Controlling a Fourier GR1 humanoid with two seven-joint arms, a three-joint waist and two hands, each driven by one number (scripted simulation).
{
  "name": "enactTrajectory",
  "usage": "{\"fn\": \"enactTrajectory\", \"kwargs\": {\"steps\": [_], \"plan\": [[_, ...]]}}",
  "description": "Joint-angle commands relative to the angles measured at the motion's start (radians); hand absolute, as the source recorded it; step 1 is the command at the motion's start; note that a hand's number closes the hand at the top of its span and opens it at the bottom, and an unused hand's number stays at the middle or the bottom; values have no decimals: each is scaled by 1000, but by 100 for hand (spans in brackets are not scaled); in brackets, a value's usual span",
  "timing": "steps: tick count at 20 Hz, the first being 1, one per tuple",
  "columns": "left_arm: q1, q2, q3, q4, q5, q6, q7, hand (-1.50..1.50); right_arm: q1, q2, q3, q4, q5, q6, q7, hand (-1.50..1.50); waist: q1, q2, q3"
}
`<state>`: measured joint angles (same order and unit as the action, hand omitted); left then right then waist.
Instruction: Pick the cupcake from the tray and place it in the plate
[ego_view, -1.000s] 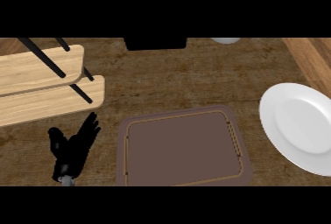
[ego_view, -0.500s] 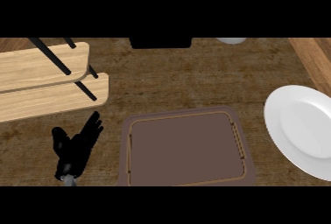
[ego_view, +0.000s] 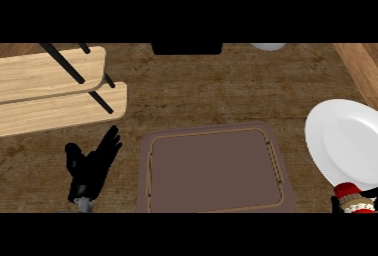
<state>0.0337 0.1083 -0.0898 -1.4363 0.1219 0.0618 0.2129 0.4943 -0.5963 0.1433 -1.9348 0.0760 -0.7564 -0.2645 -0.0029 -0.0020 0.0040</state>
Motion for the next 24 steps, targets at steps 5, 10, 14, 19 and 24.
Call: {"fn": "enactTrajectory", "kwargs": {"steps": [5, 10, 14, 19, 24], "plan": [[-30, 22, 25, 6, 9, -21, 18, 0, -313, 7, -258, 522, -241, 224, -259, 150, 13, 4, -1], [-6, -26, -20, 24, -27, -2, -28, 0, -578, -69, -351, 873, -291, 378, -324, 150, 33, 8, -1], [-50, -14, 14, 54, -20, -5, -25, 0, -756, -52, -368, 1165, -230, 402, -463, 150, 27, 8, -2], [-94, -22, -8, 66, -20, -24, -3, 0, -764, -159, -224, 1332, -68, 447, -278, -150, 57, 21, -1], [-79, -44, -30, 6, -43, 18, 43, 0, -941, -71, -199, 1533, -34, 535, -361, -150, 63, 18, 2]]}}
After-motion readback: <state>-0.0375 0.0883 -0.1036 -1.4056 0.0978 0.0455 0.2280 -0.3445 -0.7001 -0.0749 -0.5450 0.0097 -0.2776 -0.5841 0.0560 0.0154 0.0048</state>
